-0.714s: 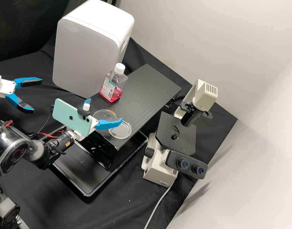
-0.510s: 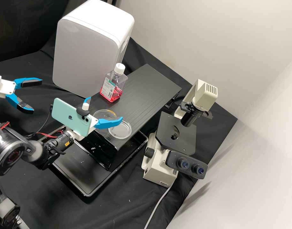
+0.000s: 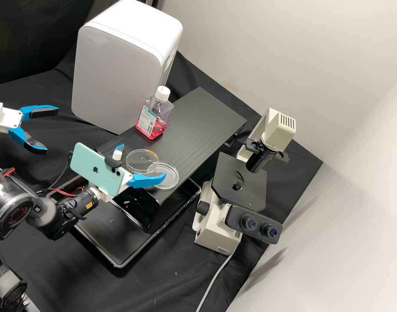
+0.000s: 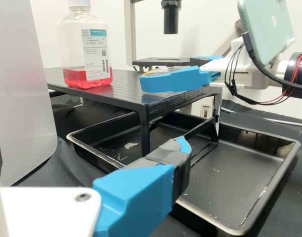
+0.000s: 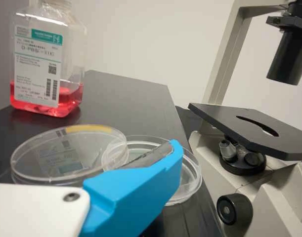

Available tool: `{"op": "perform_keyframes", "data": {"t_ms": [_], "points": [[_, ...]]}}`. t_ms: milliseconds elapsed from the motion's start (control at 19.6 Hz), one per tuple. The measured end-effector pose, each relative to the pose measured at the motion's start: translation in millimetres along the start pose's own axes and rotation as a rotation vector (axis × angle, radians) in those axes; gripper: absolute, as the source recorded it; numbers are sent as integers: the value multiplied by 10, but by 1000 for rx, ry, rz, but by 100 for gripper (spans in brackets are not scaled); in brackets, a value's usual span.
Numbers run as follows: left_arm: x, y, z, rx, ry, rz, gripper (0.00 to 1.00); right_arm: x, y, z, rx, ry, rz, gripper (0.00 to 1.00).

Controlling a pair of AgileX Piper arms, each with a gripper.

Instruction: Place the lid on the petri dish

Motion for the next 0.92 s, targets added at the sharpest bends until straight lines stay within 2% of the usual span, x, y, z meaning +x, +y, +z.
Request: {"op": "perform_keyframes", "data": {"t_ms": [204, 816, 867, 918], "points": [[8, -4, 0, -1, -2, -2, 100, -27, 10, 48, -2, -20, 2, 100], [24, -30, -6, -6, -3, -13, 100, -32, 19, 46, -2, -19, 6, 100], [24, -30, -6, -6, -3, -13, 100, -32, 19, 46, -2, -19, 6, 0], [24, -30, -6, -6, -3, -13, 100, -27, 22, 43, -2, -18, 7, 0]]}}
